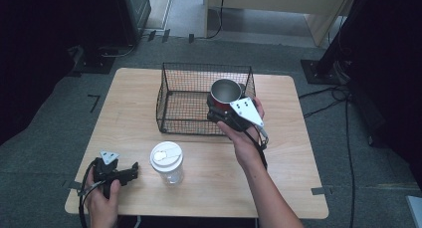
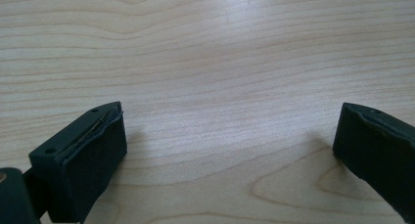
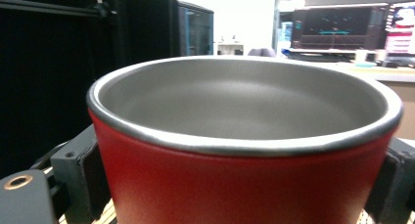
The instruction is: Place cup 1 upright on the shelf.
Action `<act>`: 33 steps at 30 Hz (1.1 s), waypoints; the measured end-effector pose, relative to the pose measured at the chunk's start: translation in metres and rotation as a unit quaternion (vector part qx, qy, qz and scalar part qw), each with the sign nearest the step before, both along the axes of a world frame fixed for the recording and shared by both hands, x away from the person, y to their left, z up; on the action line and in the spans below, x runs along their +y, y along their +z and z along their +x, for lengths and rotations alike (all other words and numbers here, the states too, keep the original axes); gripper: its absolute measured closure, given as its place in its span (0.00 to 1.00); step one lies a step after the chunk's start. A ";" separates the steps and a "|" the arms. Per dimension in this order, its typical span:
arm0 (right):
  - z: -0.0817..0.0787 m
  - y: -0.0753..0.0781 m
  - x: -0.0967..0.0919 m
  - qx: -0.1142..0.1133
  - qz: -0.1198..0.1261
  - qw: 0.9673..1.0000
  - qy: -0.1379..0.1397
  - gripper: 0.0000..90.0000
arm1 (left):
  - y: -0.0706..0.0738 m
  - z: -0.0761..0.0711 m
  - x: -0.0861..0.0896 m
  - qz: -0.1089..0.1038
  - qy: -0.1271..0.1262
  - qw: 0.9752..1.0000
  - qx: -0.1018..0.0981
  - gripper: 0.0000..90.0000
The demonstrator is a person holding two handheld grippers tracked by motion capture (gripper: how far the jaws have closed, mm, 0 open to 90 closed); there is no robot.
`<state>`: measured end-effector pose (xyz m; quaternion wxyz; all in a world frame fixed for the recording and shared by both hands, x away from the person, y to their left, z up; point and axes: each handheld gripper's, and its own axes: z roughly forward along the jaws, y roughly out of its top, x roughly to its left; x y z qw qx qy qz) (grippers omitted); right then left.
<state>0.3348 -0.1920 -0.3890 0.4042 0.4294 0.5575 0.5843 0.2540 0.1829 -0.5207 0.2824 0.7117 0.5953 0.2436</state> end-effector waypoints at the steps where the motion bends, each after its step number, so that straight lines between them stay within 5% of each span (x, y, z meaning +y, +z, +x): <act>1: 0.000 0.000 0.000 0.000 0.000 1.000 0.000 0.08 | 0.000 0.000 0.000 0.000 0.000 1.000 0.000 0.00; 13: 0.057 -0.006 0.000 0.030 0.017 0.999 -0.038 0.08 | 0.000 0.000 0.000 0.000 0.000 1.000 0.000 0.00; 21: 0.093 -0.017 0.002 0.042 0.007 0.998 -0.053 0.08 | 0.000 0.000 0.000 0.000 0.000 1.000 0.000 0.00; 29: 0.116 -0.030 -0.002 0.067 0.014 0.995 -0.074 0.08 | 0.000 0.000 0.000 -0.001 0.000 1.000 0.000 0.00; 33: 0.125 -0.042 0.000 0.088 -0.005 0.993 -0.080 0.08 | 0.000 0.000 0.000 0.000 0.000 1.000 0.000 0.00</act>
